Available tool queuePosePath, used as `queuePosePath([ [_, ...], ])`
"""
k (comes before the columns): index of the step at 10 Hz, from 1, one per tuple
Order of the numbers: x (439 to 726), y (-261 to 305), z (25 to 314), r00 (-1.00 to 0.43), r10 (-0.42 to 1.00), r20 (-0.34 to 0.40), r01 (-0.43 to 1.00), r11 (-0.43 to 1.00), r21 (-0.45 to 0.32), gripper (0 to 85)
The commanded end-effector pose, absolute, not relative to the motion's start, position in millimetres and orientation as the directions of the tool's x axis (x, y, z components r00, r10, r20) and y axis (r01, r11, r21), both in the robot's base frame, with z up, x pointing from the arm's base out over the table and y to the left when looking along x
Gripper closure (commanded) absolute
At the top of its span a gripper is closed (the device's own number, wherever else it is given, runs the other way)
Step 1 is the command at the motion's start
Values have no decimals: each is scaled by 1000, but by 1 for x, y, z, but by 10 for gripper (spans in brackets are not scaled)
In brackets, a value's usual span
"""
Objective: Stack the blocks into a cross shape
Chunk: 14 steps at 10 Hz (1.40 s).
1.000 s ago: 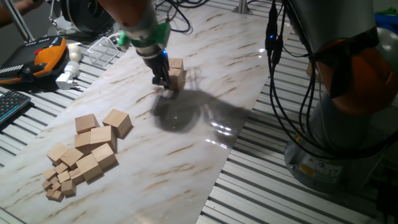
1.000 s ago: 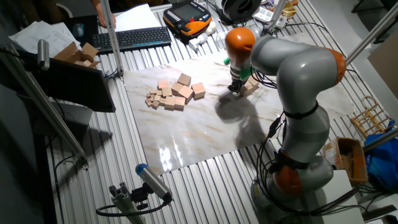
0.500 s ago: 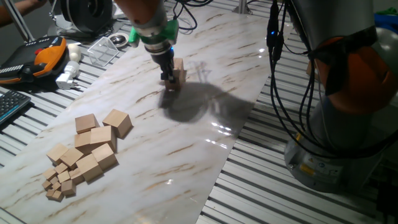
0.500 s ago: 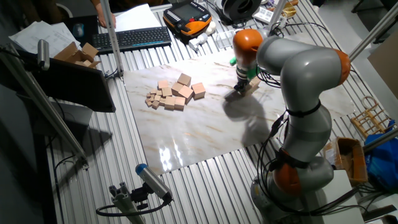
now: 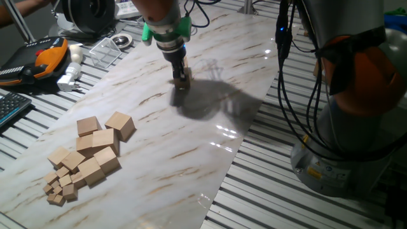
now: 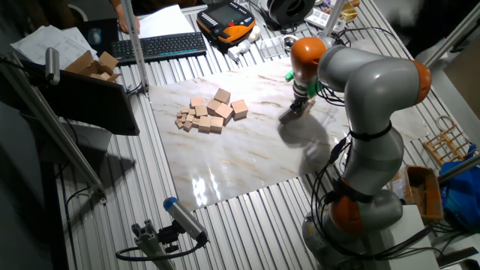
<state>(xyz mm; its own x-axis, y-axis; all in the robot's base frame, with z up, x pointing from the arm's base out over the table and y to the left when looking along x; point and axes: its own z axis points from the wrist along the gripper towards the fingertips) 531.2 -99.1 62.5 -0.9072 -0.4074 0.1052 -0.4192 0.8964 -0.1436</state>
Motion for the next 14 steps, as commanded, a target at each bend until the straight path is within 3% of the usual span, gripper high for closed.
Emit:
queuePosePath([
  [1, 530, -100, 63, -907, -409, 103, -421, 894, -156, 850],
  [4, 529, -101, 63, -902, -420, 101, -432, 886, -171, 850],
  [7, 538, -86, 55, -908, -410, 86, -418, 901, -115, 850],
  [14, 547, -79, 54, -910, -405, 86, -414, 897, -155, 850],
])
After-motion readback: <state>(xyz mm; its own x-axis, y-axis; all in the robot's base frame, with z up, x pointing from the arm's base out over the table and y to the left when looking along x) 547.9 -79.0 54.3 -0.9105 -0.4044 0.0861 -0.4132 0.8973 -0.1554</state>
